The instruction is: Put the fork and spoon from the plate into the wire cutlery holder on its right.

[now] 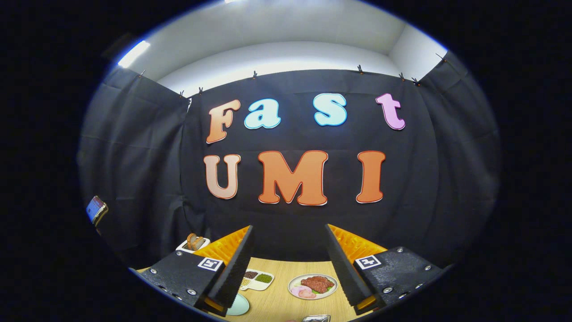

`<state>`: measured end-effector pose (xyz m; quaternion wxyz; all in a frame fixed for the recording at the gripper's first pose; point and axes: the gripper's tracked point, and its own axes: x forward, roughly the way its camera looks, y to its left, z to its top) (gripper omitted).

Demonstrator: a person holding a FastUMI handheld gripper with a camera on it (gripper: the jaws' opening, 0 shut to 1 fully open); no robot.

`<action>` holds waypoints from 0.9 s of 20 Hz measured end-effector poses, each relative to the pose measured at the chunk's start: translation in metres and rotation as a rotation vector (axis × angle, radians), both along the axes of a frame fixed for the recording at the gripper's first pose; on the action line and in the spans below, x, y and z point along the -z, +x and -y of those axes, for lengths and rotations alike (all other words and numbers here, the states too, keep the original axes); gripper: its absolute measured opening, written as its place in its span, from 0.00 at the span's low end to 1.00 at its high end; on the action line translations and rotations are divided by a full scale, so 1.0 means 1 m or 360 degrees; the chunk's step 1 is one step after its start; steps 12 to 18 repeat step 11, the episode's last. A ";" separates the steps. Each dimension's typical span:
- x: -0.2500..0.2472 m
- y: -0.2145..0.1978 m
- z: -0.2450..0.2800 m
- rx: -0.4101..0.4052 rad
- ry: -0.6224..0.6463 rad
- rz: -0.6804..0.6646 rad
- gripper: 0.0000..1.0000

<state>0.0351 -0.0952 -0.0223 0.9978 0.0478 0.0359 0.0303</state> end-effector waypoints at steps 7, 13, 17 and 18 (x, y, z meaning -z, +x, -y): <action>-0.003 -0.003 -0.003 -0.0002 0.0044 0.0034 0.93; 0.004 -0.006 -0.006 -0.0012 0.0044 0.0003 0.93; 0.004 -0.006 -0.006 -0.0012 0.0044 0.0003 0.93; 0.004 -0.006 -0.006 -0.0012 0.0044 0.0003 0.93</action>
